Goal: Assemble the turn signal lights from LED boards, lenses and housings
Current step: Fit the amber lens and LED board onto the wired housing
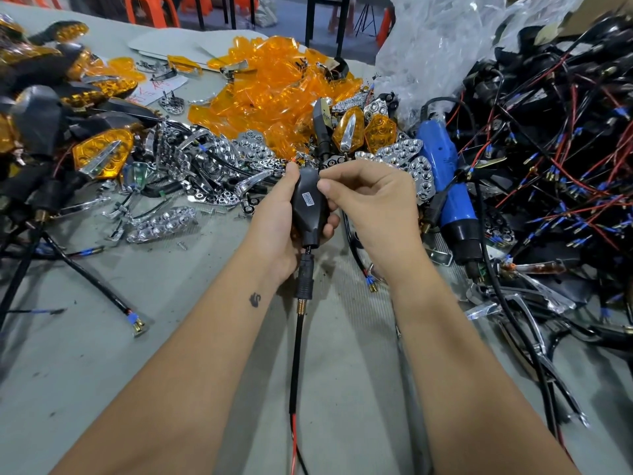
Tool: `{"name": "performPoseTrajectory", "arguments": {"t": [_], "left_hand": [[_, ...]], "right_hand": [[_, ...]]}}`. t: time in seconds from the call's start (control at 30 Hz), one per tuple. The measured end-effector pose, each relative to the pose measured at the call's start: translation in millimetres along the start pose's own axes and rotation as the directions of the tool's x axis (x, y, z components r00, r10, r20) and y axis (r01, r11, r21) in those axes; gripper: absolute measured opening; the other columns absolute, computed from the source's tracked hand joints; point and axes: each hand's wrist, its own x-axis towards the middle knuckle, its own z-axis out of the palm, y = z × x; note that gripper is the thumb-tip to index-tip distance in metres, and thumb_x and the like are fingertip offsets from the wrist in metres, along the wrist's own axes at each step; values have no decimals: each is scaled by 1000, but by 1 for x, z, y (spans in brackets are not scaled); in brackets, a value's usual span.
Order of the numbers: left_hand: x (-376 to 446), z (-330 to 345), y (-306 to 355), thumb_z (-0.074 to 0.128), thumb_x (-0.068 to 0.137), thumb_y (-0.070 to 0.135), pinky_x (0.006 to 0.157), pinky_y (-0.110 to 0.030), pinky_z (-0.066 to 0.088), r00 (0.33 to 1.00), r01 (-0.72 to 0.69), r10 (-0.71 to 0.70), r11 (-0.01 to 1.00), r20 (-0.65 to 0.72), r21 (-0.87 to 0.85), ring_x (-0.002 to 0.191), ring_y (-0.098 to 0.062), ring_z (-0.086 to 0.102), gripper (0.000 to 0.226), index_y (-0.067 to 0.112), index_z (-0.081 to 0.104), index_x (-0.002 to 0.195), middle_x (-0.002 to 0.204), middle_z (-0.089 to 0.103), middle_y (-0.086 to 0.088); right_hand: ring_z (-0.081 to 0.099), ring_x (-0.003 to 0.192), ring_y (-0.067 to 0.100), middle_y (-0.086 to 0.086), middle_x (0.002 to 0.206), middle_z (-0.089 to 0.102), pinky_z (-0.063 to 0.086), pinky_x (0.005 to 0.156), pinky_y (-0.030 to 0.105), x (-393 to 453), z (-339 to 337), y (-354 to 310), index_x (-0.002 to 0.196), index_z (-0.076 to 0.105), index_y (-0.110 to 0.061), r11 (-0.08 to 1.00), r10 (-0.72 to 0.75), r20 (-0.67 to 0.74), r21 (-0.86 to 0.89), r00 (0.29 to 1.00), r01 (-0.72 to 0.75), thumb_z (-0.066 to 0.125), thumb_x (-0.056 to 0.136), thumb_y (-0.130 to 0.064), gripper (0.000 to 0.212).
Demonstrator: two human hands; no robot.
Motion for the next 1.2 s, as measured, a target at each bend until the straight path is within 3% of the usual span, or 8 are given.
{"name": "performPoseTrajectory", "arguments": {"t": [0.17,0.3,0.4,0.57,0.77,1.07,1.13,1.2], "left_hand": [[0,0,1,42,102,52,42,-22,48,999,29,-30,999,-12,-28,51,-17,59,54,3,65,103,68,65,-7],[1,-1,1,43,101,53,41,-20,47,998,50,-51,997,-28,-54,49,-17,59,53,6,66,90,66,64,-6],[2,-2,2,42,101,54,41,-20,46,998,61,-62,996,-22,-66,49,-16,59,55,8,68,84,65,64,-5],[4,-3,1,45,100,54,39,-20,46,996,88,-89,992,-10,-93,47,-17,58,52,7,65,88,64,64,-7],[6,-5,1,43,101,53,38,-20,45,996,91,-90,991,10,-103,45,-16,58,52,7,65,89,63,63,-7],[8,-3,0,43,101,52,47,-24,51,997,68,-64,991,38,-114,54,-19,62,51,7,65,89,70,66,-8],[9,-3,1,42,102,51,52,-26,54,995,77,-68,987,68,-144,60,-20,64,49,8,63,90,75,66,-8],[10,-3,1,44,102,47,56,-29,56,995,69,-56,983,78,-169,65,-20,66,42,9,61,95,78,68,-7]], "right_hand": [[57,51,14,4,66,68,52,50,23,0,-2,-1,90,76,-9,999,32,23,-17,999,-32,70,88,2,12],[60,61,14,5,72,68,55,59,27,2,-3,1,97,76,-9,999,23,18,-33,1000,-22,65,91,1,16],[62,68,15,6,78,71,58,65,30,3,-2,0,93,74,-16,999,-20,2,-49,1000,20,65,91,2,20],[59,55,13,-3,65,66,54,55,26,1,-1,2,87,74,-12,998,18,30,-68,999,-16,62,91,5,21],[59,55,12,-3,66,66,56,56,27,-1,1,-1,90,74,-12,996,10,18,-85,1000,-9,59,92,4,22],[55,49,9,5,64,60,49,47,21,-1,-2,-8,89,71,-8,996,37,-15,-78,999,-38,51,95,5,25],[55,53,0,-3,68,64,47,51,15,1,-8,-8,97,70,-7,985,-5,-120,-173,993,-16,50,97,2,22],[56,76,-3,-6,91,64,44,69,11,4,-15,-7,98,70,-17,905,-116,-202,-424,973,19,53,96,-5,21]]}}
